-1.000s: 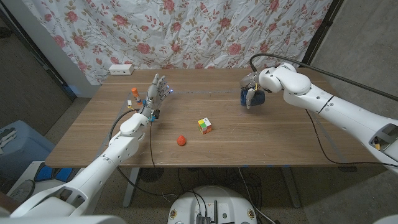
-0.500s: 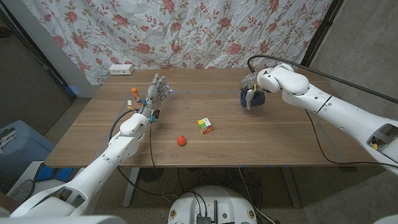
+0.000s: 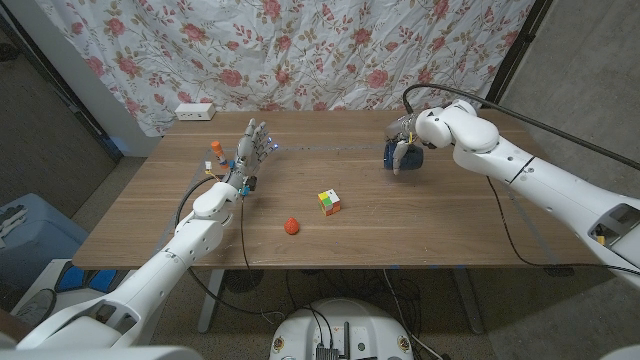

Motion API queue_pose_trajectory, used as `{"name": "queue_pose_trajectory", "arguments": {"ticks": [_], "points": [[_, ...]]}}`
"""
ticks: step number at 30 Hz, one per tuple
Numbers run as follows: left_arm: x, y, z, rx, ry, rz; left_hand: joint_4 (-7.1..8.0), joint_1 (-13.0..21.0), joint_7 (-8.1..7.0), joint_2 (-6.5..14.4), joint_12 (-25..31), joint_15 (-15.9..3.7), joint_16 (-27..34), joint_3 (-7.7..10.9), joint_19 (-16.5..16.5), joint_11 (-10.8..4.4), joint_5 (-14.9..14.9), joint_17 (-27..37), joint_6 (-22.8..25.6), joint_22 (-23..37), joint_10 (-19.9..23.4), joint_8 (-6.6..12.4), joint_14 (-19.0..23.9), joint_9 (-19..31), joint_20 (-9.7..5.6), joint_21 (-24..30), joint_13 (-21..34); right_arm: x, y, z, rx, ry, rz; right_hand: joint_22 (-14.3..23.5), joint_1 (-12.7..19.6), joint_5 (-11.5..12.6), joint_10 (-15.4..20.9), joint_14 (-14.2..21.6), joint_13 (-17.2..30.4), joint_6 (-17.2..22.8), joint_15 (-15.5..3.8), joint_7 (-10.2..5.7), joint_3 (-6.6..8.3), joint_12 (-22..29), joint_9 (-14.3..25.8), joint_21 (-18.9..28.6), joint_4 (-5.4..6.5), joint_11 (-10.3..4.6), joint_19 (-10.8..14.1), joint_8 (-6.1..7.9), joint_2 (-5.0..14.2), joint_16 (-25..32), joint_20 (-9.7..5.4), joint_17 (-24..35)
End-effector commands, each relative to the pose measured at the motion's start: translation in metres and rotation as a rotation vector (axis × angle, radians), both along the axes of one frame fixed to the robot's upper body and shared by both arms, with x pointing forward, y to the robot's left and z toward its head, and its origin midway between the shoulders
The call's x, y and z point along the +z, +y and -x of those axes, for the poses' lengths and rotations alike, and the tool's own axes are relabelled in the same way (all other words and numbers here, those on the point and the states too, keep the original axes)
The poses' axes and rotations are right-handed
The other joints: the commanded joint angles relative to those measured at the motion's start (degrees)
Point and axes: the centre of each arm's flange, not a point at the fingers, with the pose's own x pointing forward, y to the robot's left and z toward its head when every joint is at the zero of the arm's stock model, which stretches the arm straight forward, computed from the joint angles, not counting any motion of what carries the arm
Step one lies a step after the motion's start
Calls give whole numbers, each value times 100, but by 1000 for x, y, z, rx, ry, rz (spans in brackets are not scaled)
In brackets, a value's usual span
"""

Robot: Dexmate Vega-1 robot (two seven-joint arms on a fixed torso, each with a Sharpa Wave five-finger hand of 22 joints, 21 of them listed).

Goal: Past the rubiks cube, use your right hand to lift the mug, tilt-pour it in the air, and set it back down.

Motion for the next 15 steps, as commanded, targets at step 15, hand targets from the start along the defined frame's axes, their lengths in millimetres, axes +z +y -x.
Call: {"name": "queue_pose_trajectory", "arguments": {"ticks": [15], "points": [[0,0,0,0,-1,0,7,-17,-35,679,24,-26,29,33,49,-24,25,29,-7,19,-16,16,47,16,-1,35,27,-2,-38,2,54,-31,-386,22,812,-28,979,249,165,1015,-1020,-1089,327,-90,6,83,404,-992,119,305,1135,20,-85,102]]}}
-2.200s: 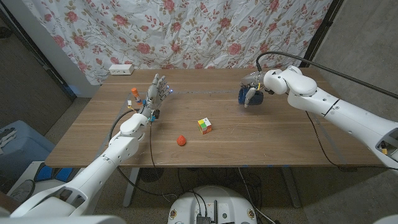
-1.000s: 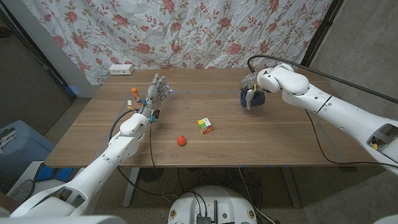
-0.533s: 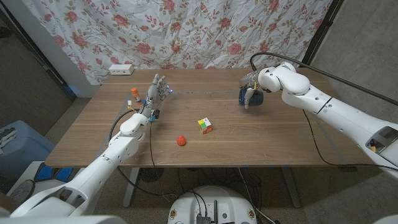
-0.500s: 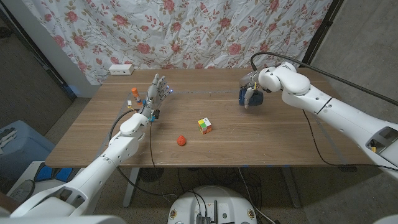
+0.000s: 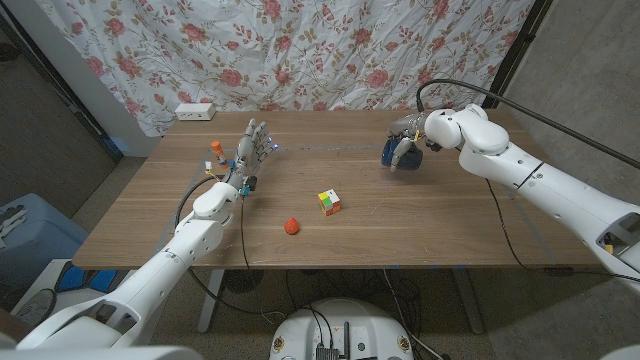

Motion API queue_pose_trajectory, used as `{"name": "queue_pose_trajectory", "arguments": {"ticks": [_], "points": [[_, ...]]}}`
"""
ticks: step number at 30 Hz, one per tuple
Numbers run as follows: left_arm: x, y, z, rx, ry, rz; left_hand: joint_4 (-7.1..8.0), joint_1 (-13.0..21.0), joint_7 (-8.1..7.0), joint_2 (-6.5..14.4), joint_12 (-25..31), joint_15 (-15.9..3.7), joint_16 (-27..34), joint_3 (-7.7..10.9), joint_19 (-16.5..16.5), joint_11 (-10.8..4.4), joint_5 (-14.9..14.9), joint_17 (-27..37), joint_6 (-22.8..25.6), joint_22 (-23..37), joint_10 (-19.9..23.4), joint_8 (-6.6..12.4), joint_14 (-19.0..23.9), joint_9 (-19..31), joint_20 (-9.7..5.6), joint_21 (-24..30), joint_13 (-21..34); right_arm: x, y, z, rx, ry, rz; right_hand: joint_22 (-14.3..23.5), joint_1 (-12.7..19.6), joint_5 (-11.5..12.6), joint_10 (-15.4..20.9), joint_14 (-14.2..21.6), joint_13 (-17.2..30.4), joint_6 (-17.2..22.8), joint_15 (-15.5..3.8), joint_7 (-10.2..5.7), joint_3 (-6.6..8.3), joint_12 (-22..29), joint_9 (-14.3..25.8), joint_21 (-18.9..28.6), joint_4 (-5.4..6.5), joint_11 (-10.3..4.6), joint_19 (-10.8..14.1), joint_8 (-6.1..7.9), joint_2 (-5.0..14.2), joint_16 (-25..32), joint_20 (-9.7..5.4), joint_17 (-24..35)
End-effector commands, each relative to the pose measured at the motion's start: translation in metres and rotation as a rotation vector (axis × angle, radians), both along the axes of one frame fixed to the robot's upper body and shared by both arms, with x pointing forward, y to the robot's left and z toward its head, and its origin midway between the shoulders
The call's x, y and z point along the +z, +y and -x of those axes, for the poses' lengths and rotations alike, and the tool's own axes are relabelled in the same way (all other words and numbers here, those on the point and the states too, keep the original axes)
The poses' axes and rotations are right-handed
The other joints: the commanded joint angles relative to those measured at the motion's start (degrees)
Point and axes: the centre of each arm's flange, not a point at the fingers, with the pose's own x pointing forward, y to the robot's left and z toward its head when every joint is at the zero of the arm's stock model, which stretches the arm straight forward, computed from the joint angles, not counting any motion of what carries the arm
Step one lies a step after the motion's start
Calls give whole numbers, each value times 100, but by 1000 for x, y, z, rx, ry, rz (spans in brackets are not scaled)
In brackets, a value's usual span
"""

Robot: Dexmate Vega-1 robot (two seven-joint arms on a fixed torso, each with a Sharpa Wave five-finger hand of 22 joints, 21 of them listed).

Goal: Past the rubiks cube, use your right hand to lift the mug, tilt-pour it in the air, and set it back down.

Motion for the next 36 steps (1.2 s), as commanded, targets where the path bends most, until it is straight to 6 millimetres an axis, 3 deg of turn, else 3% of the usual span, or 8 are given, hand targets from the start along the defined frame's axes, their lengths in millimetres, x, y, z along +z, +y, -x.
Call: {"name": "queue_pose_trajectory", "arguments": {"ticks": [1,8,15,36], "points": [[0,0,0,0,-1,0,7,-17,-36,679,24,-24,29,33,49,-22,25,29,-8,19,-16,15,47,15,-1,35,27,0,-21,1,24,-6,-215,27,807,-13,980,284,76,1049,-990,-1049,344,-19,6,62,387,-986,118,305,1139,42,-76,40],[0,0,0,0,-1,0,7,-17,-37,679,23,-19,30,33,48,-47,25,29,-11,18,-19,14,48,15,-1,35,27,1,-30,5,64,-38,-312,30,756,-37,989,287,87,1084,-990,-1025,311,-26,4,86,401,-951,165,326,1131,54,-38,73],[0,0,0,0,-1,0,7,-17,-40,679,23,-20,28,33,48,-33,25,29,-11,18,-18,14,45,15,-2,35,27,0,-38,6,82,-48,-413,24,695,-68,946,162,79,1096,-998,-990,292,-74,1,17,404,-922,-12,341,1116,-35,45,64],[0,0,0,0,-1,0,7,-17,-42,679,24,-22,29,33,50,-35,25,30,-11,18,-17,14,45,15,-4,36,27,-32,-60,4,198,-105,-668,16,614,-120,983,197,44,1097,-1022,-917,251,-123,-4,26,417,-896,19,355,1136,-11,42,122]]}}
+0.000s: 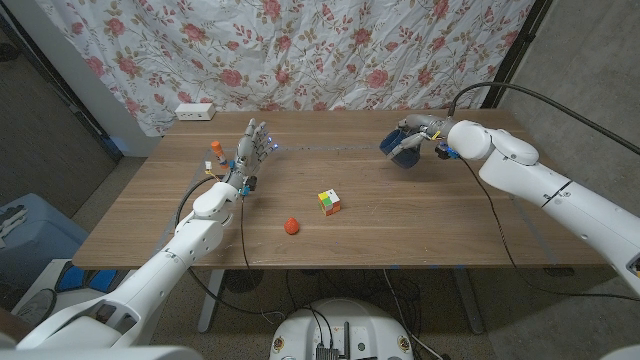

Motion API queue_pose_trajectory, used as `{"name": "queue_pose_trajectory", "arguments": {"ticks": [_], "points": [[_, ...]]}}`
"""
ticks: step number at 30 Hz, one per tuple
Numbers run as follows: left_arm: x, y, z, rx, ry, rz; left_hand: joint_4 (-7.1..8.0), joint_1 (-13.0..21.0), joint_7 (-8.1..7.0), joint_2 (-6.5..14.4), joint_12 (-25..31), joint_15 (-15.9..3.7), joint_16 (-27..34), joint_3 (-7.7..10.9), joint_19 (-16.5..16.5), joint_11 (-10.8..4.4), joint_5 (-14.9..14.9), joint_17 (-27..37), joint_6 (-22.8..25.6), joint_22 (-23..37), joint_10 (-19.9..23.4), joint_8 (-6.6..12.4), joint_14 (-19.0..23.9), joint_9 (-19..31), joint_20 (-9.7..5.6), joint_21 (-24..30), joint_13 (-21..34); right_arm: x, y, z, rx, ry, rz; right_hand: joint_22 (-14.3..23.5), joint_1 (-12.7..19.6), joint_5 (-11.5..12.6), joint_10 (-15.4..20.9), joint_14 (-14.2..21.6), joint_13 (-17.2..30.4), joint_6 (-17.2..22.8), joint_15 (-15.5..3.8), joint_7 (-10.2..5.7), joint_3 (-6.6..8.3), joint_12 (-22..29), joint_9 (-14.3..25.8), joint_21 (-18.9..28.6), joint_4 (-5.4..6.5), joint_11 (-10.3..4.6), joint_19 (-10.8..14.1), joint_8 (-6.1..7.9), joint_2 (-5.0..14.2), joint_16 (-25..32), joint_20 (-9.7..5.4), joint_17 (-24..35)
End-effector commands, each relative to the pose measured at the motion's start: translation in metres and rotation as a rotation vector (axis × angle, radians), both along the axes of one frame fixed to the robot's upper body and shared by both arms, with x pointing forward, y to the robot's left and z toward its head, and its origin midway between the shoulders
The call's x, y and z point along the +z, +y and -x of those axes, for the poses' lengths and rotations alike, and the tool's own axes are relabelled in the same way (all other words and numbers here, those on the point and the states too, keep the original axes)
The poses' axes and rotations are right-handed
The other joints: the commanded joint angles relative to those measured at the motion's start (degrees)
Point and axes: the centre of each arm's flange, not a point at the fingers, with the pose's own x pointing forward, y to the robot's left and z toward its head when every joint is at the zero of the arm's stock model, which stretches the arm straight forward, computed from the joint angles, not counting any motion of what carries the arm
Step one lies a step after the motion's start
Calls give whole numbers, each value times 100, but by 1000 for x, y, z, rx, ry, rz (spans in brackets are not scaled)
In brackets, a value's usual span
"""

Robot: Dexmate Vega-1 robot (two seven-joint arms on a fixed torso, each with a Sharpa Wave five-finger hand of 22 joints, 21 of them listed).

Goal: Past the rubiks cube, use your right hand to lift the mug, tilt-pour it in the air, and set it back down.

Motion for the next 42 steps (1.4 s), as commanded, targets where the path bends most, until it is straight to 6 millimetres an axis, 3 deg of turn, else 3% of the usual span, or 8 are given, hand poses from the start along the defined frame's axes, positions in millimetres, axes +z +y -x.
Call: {"name": "queue_pose_trajectory", "arguments": {"ticks": [1,22,25,42], "points": [[0,0,0,0,0,0,7,-17,-40,679,24,-24,29,33,49,-33,25,30,-11,18,-16,14,45,15,-4,35,27,-21,-16,-2,43,-47,-172,9,609,-32,922,250,11,1066,-968,-948,314,-12,24,10,356,-826,8,343,1138,35,-34,19],[0,0,0,0,0,0,7,-17,-38,680,21,-25,30,34,52,-45,25,30,-15,18,-25,13,49,15,-5,37,27,-60,-41,-8,106,-150,-441,12,570,-62,922,261,25,1045,-987,-937,317,-41,19,-1,353,-806,-25,344,1193,14,-130,38],[0,0,0,0,0,0,7,-17,-39,679,22,-22,30,34,51,-29,25,30,-13,18,-20,13,47,15,-5,36,27,-65,-45,-12,130,-161,-486,14,543,-72,924,245,32,1047,-959,-940,310,-45,19,4,360,-751,-20,347,1196,-3,-134,37],[0,0,0,0,0,0,7,-18,-35,679,22,-20,28,34,50,-34,25,30,-10,19,-21,15,43,15,-4,36,27,-88,-49,-26,189,-213,-600,22,586,-87,904,221,69,1035,-984,-946,335,-63,15,13,320,-739,-23,349,1248,-19,-133,65]]}}
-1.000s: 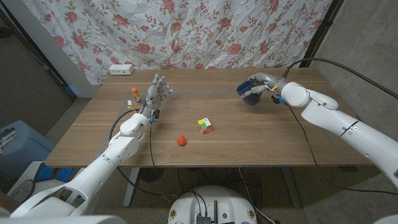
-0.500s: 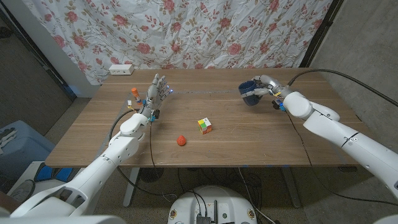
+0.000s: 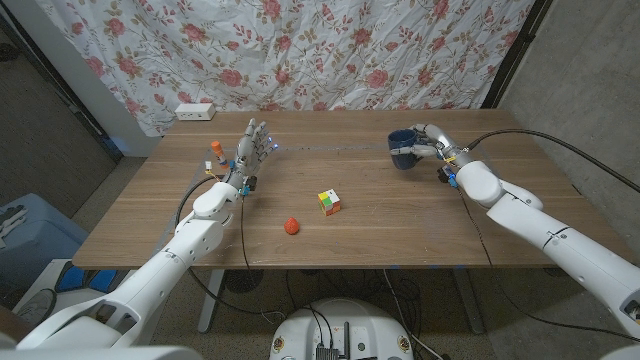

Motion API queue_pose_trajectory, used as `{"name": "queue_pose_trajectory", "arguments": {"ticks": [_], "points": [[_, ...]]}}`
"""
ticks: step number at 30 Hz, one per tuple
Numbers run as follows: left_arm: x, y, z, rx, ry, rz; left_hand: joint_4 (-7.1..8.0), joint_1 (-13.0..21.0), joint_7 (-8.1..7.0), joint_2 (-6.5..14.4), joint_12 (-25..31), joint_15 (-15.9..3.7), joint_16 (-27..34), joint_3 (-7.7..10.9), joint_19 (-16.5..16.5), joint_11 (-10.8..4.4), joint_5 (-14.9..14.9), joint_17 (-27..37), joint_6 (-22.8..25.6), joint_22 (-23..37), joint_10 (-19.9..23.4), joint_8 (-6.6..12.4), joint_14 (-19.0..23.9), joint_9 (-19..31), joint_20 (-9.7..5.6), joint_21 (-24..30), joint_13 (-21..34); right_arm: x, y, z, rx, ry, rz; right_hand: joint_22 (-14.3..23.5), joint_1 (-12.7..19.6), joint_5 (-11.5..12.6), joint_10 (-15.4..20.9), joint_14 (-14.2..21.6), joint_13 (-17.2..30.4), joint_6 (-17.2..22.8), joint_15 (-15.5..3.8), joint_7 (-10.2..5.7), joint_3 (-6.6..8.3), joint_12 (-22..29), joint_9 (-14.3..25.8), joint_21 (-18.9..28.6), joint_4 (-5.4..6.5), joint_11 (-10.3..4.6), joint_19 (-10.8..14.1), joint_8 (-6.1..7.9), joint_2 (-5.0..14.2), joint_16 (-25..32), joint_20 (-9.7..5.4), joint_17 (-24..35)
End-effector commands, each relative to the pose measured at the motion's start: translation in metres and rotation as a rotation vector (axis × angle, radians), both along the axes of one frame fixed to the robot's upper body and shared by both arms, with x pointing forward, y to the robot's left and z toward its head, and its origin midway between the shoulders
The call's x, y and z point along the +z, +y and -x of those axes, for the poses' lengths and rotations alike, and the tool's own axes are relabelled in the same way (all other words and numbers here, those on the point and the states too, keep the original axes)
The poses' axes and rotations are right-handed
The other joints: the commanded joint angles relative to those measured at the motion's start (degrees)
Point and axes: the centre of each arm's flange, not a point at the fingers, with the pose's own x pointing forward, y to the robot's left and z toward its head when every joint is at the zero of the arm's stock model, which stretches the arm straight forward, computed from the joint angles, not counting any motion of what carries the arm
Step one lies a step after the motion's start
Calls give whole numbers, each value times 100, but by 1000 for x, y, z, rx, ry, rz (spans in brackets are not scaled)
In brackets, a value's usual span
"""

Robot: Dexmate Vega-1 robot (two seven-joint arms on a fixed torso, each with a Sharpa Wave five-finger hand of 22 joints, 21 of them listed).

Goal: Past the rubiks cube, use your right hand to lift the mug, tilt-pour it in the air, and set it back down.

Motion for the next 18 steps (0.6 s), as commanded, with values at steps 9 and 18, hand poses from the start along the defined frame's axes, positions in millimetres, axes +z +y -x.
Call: {"name": "queue_pose_trajectory", "arguments": {"ticks": [9,18], "points": [[0,0,0,0,0,0,7,-18,-40,679,22,-20,29,33,53,-38,25,30,-10,19,-21,15,44,15,-4,37,27,-37,2,-15,40,-61,-141,21,599,-16,824,123,37,989,-915,-988,364,-16,16,6,278,-792,2,350,1260,-34,2,26],[0,0,0,0,0,0,7,-17,-43,680,20,-20,30,34,50,-37,25,30,-12,18,-25,14,48,15,-2,36,27,-47,9,-22,27,-79,-151,24,629,-23,807,71,47,988,-909,-1001,375,-36,15,7,254,-772,-13,354,1269,-63,41,35]]}}
